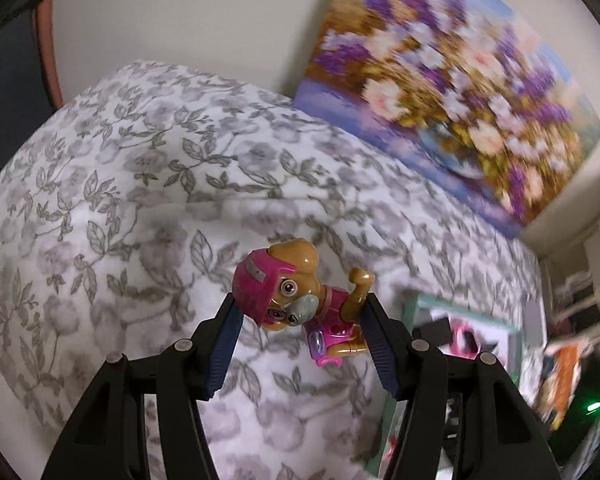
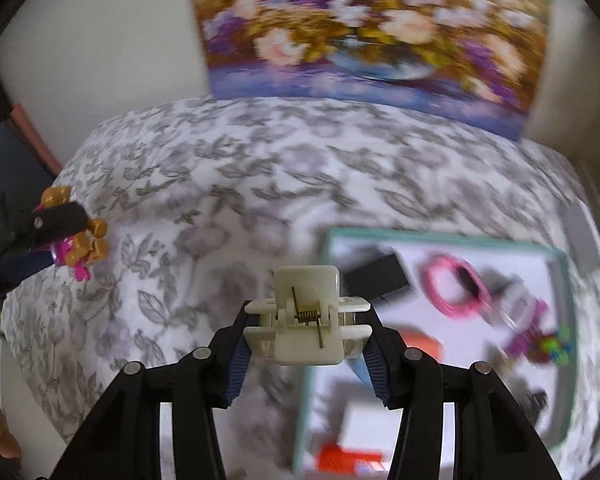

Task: Organize rigid objects
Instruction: 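Carry the figurine and white clip over the tray with both tools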

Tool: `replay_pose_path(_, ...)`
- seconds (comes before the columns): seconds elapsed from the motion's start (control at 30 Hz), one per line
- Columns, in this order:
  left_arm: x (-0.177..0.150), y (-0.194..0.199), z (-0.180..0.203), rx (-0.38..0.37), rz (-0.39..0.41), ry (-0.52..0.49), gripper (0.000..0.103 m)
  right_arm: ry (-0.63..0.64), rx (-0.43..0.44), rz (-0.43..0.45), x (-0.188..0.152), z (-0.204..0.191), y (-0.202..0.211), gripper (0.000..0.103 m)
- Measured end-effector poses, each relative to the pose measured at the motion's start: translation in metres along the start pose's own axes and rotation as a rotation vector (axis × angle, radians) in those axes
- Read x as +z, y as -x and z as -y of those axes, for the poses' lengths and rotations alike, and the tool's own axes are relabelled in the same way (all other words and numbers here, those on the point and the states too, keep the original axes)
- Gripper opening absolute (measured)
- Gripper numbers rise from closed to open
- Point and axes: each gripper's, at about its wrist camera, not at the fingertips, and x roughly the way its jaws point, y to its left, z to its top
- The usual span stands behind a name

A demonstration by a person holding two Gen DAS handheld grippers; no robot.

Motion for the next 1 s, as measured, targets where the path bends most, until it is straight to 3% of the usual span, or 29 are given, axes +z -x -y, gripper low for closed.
replay_pose_path(0.2, -0.035, 0.004, 0.030, -0.071, -0.043, -0.079, 0.062, -0.076, -0.059, 0.032, -0.032, 0.035, 0.041, 0.053)
replay_pose_path(0.4, -0.067, 0.007, 0.062, -0.073, -0.064, -0.185, 0.062, -0.118, -0.117, 0.020, -0.060, 0.057, 0.058, 0.053)
replay_pose_path(0.63, -0.092, 0.004, 0.105, -0.054, -0.077, -0.331, 0.062, -0.226, -0.151, -0.019, -0.079, 0.093, 0.063, 0.053)
replay_pose_path(1.0, -0.114, -0.015, 0.139, -0.029, -0.110, -0.417, 0.062, -0.242, -0.190, -0.082, -0.084, 0.124, 0.047, 0.053)
